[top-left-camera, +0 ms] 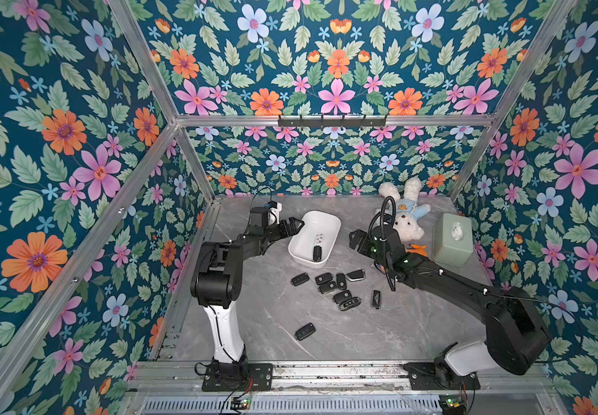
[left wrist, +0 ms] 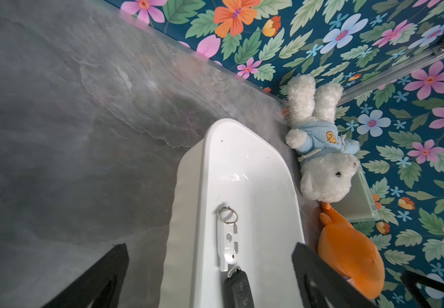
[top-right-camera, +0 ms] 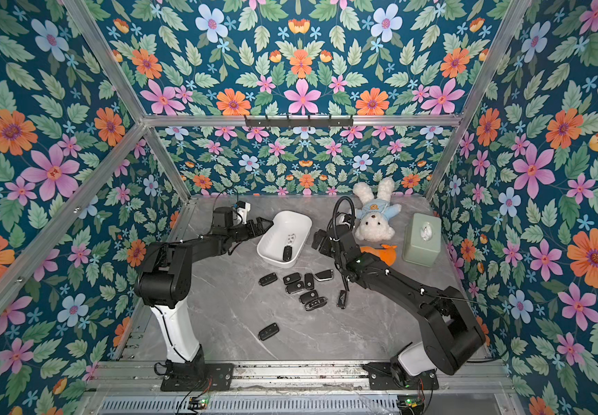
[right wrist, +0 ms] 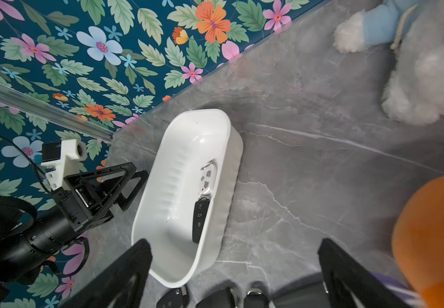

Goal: Place the car key into the storage box
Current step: Place the car key in the storage box, then move the storage box to the center of the board.

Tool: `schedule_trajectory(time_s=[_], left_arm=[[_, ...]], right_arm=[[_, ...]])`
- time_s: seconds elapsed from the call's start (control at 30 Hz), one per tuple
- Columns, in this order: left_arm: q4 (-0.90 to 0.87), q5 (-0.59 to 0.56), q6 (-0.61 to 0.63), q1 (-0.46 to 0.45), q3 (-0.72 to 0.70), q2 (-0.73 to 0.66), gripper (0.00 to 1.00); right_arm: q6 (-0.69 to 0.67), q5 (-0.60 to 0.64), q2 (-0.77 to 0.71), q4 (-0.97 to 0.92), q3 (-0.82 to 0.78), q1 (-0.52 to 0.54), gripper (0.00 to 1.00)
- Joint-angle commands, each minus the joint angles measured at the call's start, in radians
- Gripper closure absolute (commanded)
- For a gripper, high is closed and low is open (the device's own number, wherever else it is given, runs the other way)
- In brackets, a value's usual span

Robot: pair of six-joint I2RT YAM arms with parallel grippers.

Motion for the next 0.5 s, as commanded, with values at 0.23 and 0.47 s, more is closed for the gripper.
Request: schedule_trajectory(time_s=[0.23, 0.47], left_arm=[[0.112, 0.041, -0.077, -0.057, -0.023, 0.016, 0.00], [0.151, 0.014, -0.135, -0.113, -0.037, 0.009, 0.00]], right_arm=[[0.005, -0.030, -0.087, 0.044, -0.117, -0.022, 0.01], [0.007, -0.004, -0.135, 0.014, -0.145, -0.027, 0.01]])
